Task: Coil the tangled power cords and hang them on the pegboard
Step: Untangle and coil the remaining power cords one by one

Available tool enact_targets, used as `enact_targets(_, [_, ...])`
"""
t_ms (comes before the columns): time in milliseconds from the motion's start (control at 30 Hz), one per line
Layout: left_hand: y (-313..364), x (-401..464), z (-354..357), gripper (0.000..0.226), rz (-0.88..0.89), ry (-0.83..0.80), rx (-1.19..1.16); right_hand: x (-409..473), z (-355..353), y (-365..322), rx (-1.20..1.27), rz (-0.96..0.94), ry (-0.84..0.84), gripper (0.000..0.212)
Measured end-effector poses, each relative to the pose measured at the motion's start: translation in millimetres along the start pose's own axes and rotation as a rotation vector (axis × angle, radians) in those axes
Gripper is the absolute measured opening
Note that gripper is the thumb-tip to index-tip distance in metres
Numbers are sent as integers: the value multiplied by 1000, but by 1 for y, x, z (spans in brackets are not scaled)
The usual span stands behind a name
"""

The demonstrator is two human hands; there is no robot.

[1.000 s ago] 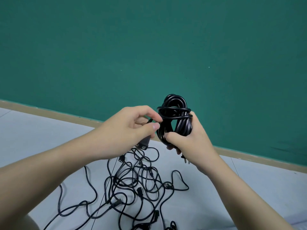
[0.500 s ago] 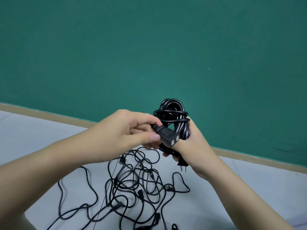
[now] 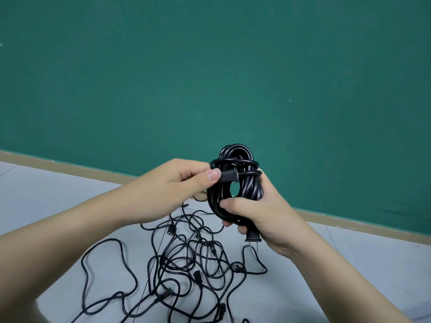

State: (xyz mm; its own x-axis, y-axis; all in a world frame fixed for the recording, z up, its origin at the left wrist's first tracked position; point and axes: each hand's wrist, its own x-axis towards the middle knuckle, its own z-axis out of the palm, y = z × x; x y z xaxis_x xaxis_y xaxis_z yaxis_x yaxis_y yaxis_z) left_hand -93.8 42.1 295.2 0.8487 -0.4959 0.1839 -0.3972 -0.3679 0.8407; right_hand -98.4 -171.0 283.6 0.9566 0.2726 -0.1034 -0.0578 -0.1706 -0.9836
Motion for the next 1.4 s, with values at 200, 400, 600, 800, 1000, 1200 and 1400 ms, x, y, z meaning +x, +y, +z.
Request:
enact_targets(200, [-2,2,-1,50,-116,94,83,0,1,0,11,6,-24,61])
enact_targets(400, [-1,4,7,48,-192,165,145,-3,5,4,-5,38,-71,62])
enact_targets(600, [0,0,12,39,-119,219,301,-5,7,7,10,92,-72,68])
enact_targets(800, [-4,0,11,36,-111,104,401,-9,1,1,-93,130,-128,57])
enact_targets(1000, [-1,-8,10,38,-150,105,528,-11,8,9,-89,156,-150,58])
enact_targets(1200, [8,-11,27,29,-145,167,716,-15,12,2,-59,63,-192,49])
enact_targets(1400, [1,-13,18,25,-99,-18,640,-17,7,4,-5,36,-230,40])
